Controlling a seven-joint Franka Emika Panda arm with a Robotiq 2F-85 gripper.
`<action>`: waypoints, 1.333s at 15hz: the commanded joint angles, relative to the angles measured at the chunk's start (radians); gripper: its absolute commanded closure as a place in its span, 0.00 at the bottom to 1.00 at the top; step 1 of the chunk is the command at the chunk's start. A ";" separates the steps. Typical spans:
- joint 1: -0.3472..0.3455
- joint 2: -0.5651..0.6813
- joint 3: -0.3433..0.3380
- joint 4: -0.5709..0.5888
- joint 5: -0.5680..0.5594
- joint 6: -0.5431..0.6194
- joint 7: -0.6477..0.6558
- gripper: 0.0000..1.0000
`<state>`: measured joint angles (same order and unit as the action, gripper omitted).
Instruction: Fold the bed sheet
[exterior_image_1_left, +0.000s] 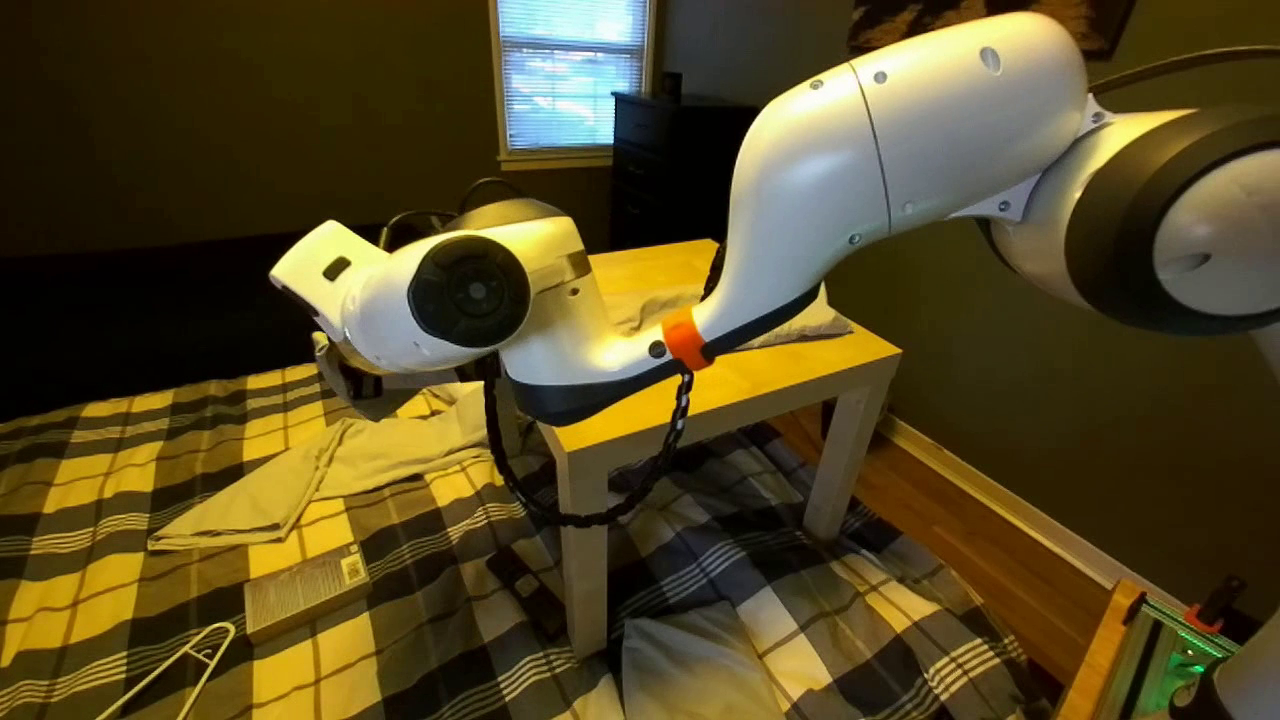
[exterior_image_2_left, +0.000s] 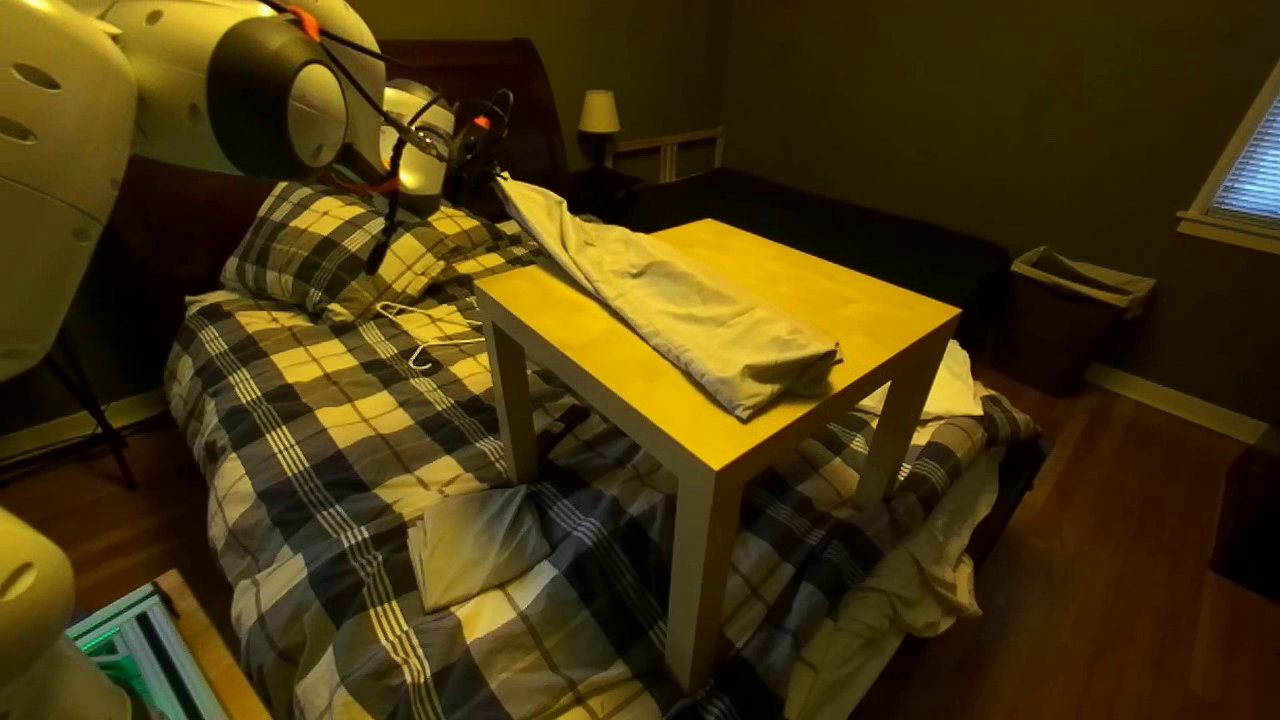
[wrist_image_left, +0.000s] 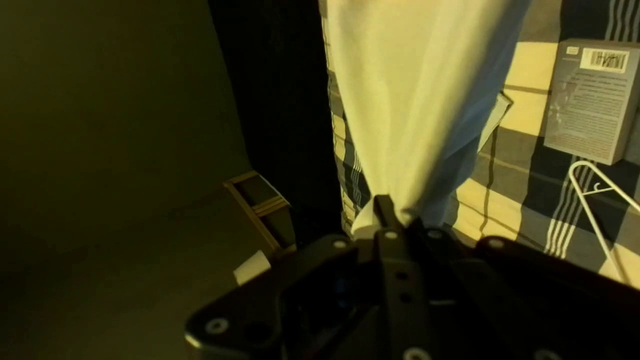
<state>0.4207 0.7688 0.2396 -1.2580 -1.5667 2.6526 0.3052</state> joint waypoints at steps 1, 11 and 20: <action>-0.018 0.011 0.002 0.085 0.010 0.020 0.049 1.00; -0.128 -0.303 -0.063 -0.114 0.010 -0.113 0.423 1.00; -0.192 -0.457 -0.089 -0.314 0.029 -0.230 0.506 0.98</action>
<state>0.2290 0.3103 0.1496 -1.5752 -1.5404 2.4238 0.8154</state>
